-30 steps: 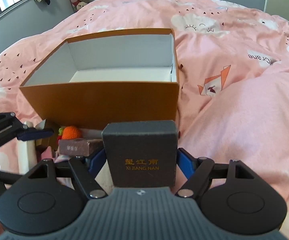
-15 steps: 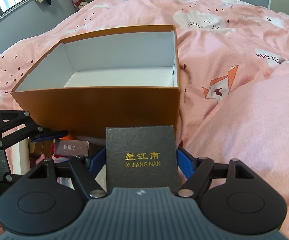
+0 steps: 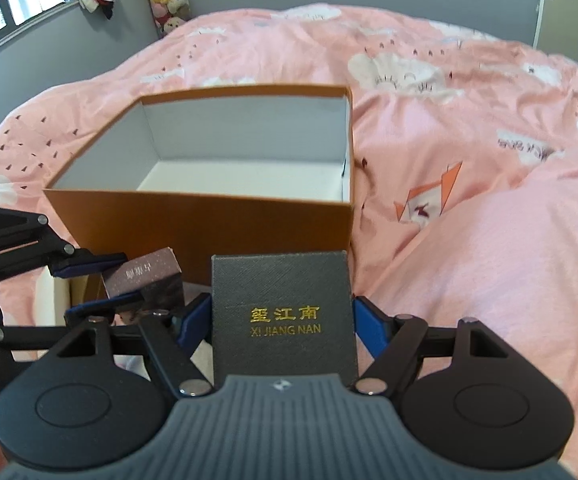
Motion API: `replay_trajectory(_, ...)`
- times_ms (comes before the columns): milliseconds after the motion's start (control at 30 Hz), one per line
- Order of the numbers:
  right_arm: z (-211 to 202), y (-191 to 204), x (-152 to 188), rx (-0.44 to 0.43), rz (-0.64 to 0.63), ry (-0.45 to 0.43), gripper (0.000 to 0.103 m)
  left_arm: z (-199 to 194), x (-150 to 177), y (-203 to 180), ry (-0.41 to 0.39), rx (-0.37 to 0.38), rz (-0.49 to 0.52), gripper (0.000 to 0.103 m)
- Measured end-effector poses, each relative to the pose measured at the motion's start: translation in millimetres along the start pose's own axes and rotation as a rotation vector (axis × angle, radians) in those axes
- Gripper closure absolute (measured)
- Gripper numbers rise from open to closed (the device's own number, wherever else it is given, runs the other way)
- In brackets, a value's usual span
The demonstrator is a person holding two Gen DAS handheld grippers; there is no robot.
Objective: Organize objects
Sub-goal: 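Grasp the small brown box with the left gripper while the right lifts the grey box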
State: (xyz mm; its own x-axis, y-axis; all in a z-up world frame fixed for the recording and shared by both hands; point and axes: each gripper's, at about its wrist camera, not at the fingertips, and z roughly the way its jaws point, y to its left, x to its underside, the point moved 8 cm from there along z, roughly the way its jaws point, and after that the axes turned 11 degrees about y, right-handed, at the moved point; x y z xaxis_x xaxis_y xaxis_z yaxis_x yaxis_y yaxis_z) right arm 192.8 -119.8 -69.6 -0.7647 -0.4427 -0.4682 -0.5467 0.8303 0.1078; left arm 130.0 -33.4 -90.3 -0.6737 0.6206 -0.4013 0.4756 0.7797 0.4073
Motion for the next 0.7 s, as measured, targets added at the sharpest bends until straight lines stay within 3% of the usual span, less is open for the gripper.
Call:
replay_trajectory(333, -35.3, 14.7, -13.1, -0.024, -0.055, -0.058, 0.027, -63.3, -22.2, 24.5, -0.122, -0.009, -0.06, 0.076)
replay_trajectory(533, -48.1, 21.5, -38.0, -0.028, -0.085, -0.105, 0.027, -85.2, -44.5, 48.9, -0.176, -0.104, -0.015, 0.076)
replay_trajectory(700, -54.4, 26.5, -72.7, -0.037, -0.11, -0.154, 0.027, -66.0, -60.5, 72.6, -0.143, -0.186, 0.049, 0.076)
